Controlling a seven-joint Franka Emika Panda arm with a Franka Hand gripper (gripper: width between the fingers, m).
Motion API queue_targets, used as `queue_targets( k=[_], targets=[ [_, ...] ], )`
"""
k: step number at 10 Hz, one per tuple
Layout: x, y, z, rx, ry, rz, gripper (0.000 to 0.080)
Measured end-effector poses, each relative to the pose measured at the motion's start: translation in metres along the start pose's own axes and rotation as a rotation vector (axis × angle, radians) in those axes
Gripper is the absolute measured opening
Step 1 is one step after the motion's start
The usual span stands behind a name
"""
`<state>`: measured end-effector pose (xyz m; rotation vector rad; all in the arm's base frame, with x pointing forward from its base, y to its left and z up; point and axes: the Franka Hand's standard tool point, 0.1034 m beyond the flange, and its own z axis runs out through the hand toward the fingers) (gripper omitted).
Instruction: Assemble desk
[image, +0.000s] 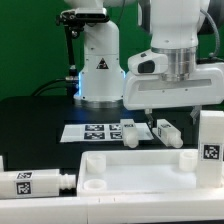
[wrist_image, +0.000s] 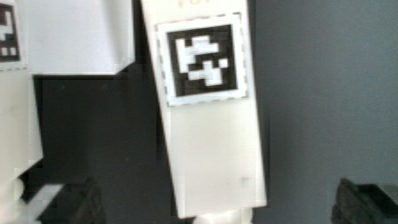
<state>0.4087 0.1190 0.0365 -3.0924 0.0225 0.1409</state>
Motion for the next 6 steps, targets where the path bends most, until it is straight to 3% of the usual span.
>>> queue_targets(
  k=[2,5,6],
  targets=[
    [-0.019,0.003,0.020,-0.015,0.013,0.015,0.0648],
    [-0.022,0.001,0.029,-0.026,0.030,0.002,0.0648],
    [-0.022,0.001,0.030,-0.026,0.029,0.001,0.0528]
  ],
)
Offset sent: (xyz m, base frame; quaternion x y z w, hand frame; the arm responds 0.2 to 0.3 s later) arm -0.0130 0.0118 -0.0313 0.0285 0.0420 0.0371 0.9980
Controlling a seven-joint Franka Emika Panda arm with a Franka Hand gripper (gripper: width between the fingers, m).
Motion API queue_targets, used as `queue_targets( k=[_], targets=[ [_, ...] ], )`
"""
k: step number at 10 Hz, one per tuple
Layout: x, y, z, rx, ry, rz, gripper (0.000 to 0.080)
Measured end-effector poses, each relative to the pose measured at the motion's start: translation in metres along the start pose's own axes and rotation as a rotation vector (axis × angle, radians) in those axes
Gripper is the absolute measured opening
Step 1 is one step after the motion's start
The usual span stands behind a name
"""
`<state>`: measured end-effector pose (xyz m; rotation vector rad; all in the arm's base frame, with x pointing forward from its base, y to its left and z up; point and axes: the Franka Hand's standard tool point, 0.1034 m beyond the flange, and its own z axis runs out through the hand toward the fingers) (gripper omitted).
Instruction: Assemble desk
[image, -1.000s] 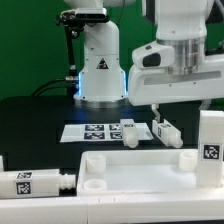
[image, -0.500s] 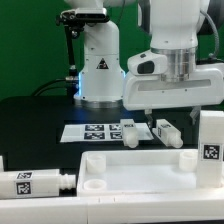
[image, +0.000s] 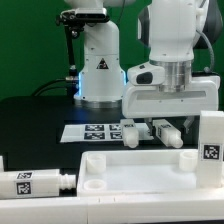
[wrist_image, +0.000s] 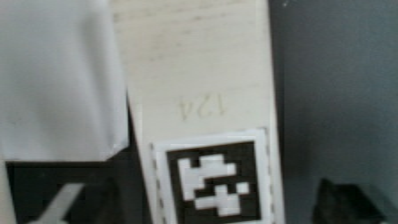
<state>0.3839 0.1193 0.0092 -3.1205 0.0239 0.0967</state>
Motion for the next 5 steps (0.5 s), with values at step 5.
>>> queue_targets(
  k=[5],
  targets=[
    [0.010,-0.030,-0.025,0.008,0.037,-0.183,0.0284]
  ],
)
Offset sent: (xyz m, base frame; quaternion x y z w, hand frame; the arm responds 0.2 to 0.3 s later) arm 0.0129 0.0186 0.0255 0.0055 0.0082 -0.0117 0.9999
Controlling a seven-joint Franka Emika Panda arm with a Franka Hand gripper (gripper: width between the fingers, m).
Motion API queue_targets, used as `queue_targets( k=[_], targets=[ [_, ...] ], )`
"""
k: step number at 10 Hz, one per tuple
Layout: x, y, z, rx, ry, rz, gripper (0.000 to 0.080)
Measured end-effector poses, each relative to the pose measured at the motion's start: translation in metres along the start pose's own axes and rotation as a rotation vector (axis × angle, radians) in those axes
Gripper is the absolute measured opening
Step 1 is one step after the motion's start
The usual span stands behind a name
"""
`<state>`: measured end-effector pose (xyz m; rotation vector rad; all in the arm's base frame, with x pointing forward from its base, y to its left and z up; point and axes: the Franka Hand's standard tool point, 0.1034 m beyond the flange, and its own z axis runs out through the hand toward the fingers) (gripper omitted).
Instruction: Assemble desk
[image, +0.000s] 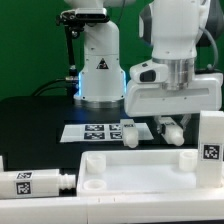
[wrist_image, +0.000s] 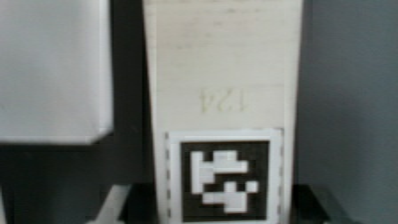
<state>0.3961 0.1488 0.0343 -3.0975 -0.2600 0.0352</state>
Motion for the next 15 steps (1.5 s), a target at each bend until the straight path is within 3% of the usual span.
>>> queue_targets(
  k=[2,6,9,11,14,15],
  targets=[
    [0.010,-0.006,-0.016,-0.011,0.065,-0.200,0.0284],
    [0.008,-0.005,-0.013,-0.036,0.057,-0.481,0.0284],
    [0.017,-0.040,-0.012,-0.056,0.063,-0.890,0.0284],
    [0.009,-0.027,-0.011,-0.071,0.086,-0.966,0.0284],
    [0.018,-0.024,-0.010,-0.102,0.054,-1.358,0.0284],
    [0.019,-0.034,-0.007,-0.106,0.043,-1.449,0.0284]
  ],
)
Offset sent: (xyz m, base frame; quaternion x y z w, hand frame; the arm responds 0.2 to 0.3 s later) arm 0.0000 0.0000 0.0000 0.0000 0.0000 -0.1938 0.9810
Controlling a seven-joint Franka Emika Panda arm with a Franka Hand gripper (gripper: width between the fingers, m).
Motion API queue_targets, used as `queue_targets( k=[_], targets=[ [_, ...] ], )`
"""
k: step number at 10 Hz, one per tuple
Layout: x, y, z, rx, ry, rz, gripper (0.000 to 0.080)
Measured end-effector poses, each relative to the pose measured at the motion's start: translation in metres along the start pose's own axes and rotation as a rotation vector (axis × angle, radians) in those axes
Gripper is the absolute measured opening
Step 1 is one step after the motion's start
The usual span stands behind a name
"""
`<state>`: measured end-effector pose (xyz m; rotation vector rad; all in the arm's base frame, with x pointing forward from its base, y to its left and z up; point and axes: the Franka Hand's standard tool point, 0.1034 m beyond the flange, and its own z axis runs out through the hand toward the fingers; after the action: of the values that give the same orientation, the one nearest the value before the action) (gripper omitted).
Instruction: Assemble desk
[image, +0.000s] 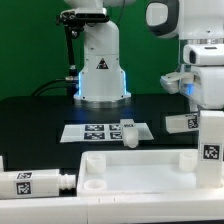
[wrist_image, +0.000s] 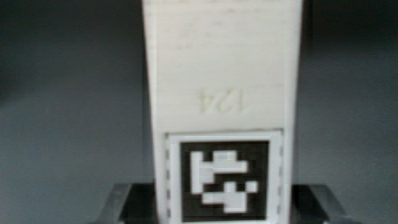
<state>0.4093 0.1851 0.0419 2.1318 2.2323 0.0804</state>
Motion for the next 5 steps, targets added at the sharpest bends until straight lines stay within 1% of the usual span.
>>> queue_targets(
  k=[1,2,3,5],
  targets=[
    [0.016,-0.006,0.001,-0.012,0.002,-0.182,0.0284],
    [0.008,-0.008,-0.001,-0.079,0.049,-0.230,0.0284],
    [-0.001,-0.014,0.002,-0.062,0.038,-0.271,0.0284],
    [0.001,-0.013,0.002,-0.068,0.031,-0.404,0.0284]
  ],
)
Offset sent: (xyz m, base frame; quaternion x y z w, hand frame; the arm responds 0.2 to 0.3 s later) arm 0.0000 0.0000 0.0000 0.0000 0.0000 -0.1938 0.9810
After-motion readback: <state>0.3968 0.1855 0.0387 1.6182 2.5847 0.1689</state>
